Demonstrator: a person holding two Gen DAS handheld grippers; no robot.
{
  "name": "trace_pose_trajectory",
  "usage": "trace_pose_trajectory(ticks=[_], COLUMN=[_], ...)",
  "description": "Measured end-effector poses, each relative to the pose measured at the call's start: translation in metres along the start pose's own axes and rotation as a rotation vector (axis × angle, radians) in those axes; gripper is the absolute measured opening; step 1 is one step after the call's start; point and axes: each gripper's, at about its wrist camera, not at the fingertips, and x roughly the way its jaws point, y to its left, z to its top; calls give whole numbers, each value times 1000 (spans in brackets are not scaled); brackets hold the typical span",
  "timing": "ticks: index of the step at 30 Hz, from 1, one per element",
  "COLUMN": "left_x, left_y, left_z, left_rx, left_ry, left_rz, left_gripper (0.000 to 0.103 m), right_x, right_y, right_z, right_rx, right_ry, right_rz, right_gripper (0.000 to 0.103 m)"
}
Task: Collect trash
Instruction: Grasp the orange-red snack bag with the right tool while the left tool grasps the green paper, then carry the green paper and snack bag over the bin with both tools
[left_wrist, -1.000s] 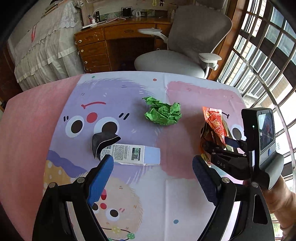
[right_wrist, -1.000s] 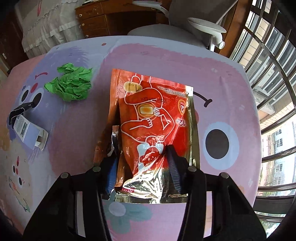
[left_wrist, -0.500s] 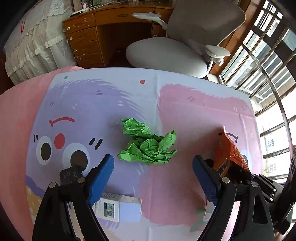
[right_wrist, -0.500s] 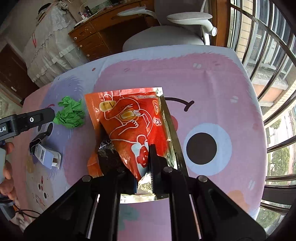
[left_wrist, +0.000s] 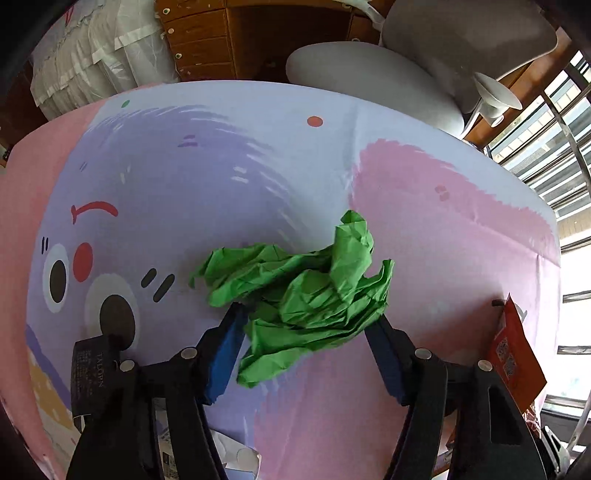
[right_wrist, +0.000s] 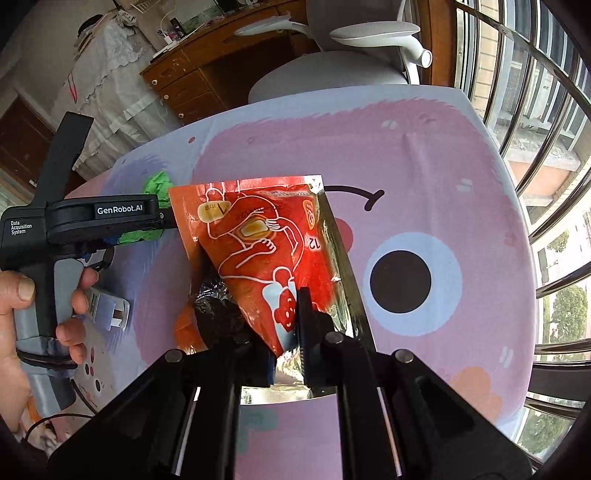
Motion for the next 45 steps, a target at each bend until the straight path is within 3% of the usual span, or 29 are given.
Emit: trace_pose_trajectory(ticks=[3, 7, 9, 11, 15, 17, 18, 23, 30, 31, 34, 36, 40, 45], left_x=[-1, -3, -4, -8, -28, -37, -41, -54, -26, -21, -8, -10, -20, -56], left_y=[-3, -2, -3, 0, 8, 8, 8, -2, -34, -37, -40, -39, -41, -41], left_z=[-2, -5, -8, -13, -21, -19, -16, -1, 21, 23, 27, 29, 15, -31], left_rx=[21, 36, 51, 64, 115, 137, 150, 243, 390, 397, 403, 377, 385, 401], left_ry=[-10, 10, 25, 24, -24, -50, -64, -115, -82, -73, -44, -57, -74, -107], left_rz=[-10, -18, -5, 5, 44, 66, 74, 91, 159, 165, 177, 149, 141, 98], left_gripper=[42, 40, 43, 59, 63, 80, 83, 88, 88, 87, 53, 41, 36, 36], right_x=[-2, -2, -2, -2, -2, -2, -2, 3, 10, 11, 11, 10, 4, -11], right_y=[2, 1, 0, 0, 1, 2, 2, 4, -4, -4, -5, -4, -6, -3], right_z=[-5, -9, -10, -10, -8, -6, -4, 9, 32, 33, 33, 28, 17, -6], right_rx=[-10, 2, 12, 18, 29, 34, 36, 46, 93, 96, 92, 84, 90, 88], right_ry=[2, 4, 5, 5, 4, 0, -2, -19, -40, -40, -43, -42, -39, -25], right_rz=[0, 10, 17, 21, 27, 27, 26, 12, -9, -8, -9, -8, -5, 6], right_gripper=[6, 6, 6, 6, 6, 6, 6, 6, 6, 6, 6, 6, 6, 6])
